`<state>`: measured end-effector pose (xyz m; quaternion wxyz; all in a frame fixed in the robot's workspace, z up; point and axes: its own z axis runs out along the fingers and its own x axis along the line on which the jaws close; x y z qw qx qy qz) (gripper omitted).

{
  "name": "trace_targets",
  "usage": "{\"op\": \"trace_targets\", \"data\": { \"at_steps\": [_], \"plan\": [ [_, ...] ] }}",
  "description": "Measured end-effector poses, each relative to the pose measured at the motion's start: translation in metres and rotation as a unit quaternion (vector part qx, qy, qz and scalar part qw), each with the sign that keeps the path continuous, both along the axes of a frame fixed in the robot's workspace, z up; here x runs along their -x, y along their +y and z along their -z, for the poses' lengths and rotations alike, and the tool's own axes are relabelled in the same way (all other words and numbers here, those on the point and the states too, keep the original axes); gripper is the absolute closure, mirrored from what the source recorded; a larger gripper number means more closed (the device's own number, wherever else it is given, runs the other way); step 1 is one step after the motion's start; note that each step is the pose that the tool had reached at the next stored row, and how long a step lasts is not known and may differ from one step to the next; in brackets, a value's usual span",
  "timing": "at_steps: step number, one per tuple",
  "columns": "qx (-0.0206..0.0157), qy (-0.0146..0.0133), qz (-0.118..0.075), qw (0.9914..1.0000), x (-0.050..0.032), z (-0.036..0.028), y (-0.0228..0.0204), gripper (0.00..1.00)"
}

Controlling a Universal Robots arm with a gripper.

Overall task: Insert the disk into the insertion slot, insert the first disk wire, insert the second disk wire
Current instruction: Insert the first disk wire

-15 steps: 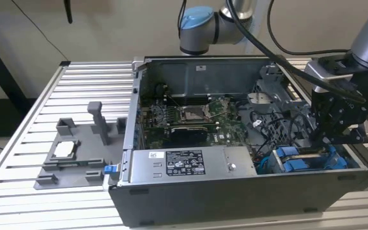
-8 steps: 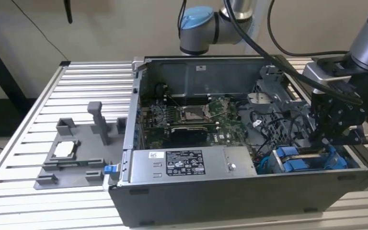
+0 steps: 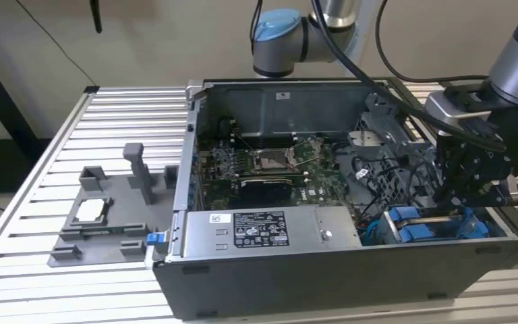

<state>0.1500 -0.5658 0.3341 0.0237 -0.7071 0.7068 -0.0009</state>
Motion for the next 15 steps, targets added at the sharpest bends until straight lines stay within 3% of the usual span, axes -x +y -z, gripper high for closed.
{"op": "trace_targets", "data": {
  "at_steps": [5,6,15],
  "plan": [
    [0.0,0.0002,0.0,1.0,0.0001,0.0019,-0.0001,0.8],
    [-0.0001,0.0002,0.0,1.0,0.0001,0.0016,-0.0001,0.73],
    [0.0002,0.0004,0.0,1.0,0.0,-0.0165,0.0,0.73]
  ]
}}
